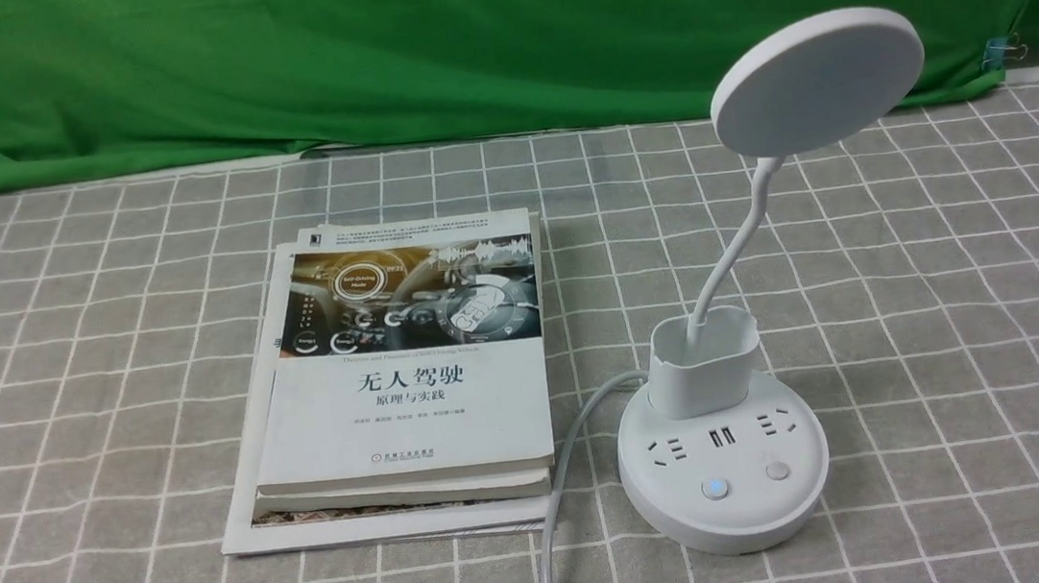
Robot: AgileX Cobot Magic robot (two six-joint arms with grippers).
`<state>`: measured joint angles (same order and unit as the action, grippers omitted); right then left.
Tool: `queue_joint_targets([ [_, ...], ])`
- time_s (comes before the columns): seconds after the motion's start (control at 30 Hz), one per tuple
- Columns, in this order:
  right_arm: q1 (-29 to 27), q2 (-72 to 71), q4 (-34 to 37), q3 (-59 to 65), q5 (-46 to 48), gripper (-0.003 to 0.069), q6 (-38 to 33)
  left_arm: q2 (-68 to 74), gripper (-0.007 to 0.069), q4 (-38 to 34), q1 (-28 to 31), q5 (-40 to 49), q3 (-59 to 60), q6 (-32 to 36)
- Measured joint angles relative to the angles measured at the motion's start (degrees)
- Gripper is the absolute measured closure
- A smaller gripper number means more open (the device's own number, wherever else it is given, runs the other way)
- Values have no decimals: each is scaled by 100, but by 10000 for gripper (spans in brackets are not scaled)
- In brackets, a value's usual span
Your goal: Turn off the desk lamp on the grey coffee tablecloth by hand.
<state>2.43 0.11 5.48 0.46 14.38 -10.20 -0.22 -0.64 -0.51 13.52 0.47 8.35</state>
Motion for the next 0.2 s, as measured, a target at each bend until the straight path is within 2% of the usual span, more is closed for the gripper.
queue_joint_targets([
  [0.2,0,0,0,0,0,468,11,0,624,0,0,0,0,0],
])
